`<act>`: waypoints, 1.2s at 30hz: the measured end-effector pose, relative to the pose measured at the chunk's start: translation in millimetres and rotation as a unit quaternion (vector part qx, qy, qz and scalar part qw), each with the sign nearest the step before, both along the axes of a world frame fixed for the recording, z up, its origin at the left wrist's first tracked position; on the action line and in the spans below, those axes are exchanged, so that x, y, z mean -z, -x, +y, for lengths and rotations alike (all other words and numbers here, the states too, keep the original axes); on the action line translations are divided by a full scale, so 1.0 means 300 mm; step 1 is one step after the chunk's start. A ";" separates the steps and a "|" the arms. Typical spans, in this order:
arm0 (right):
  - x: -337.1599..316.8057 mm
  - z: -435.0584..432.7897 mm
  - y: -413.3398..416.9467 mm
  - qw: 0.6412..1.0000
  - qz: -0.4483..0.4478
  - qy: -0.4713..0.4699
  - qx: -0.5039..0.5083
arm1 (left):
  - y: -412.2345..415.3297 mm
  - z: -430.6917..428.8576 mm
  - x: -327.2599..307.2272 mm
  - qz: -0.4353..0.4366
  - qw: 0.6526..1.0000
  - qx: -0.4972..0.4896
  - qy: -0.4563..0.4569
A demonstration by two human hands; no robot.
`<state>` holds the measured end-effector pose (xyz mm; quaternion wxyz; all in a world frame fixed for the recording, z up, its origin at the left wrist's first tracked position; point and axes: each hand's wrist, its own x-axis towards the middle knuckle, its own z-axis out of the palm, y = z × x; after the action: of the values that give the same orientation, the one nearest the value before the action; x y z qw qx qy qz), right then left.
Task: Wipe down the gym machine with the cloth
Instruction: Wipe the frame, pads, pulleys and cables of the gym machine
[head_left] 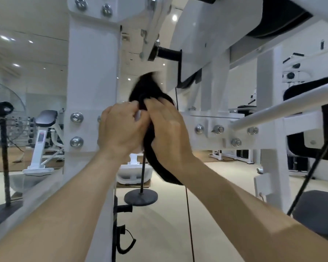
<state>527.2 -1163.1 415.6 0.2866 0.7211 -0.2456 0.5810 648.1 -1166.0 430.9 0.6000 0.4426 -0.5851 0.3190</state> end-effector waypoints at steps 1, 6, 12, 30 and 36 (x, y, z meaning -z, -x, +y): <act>0.016 -0.009 0.023 0.998 0.040 -0.001 0.045 | -0.004 0.000 0.000 -0.001 1.000 0.003 -0.002; 0.028 -0.018 0.319 0.956 -0.012 -0.039 0.291 | -0.004 -0.002 0.007 -0.007 1.000 -0.001 -0.020; 0.030 -0.031 0.260 0.937 -0.087 -0.065 0.332 | 0.018 0.009 0.004 0.006 1.000 -0.004 -0.021; -0.118 -0.080 0.294 0.943 -0.162 -0.169 0.236 | 0.027 0.028 0.006 0.015 1.000 -0.004 -0.022; -0.257 -0.131 0.211 0.939 -0.174 -0.064 0.289 | 0.027 0.016 0.004 0.014 1.000 -0.001 -0.010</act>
<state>464.0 -1202.5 492.9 0.3485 0.5233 -0.5263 0.5725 639.9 -1161.3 429.8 0.6033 0.4536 -0.5797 0.3070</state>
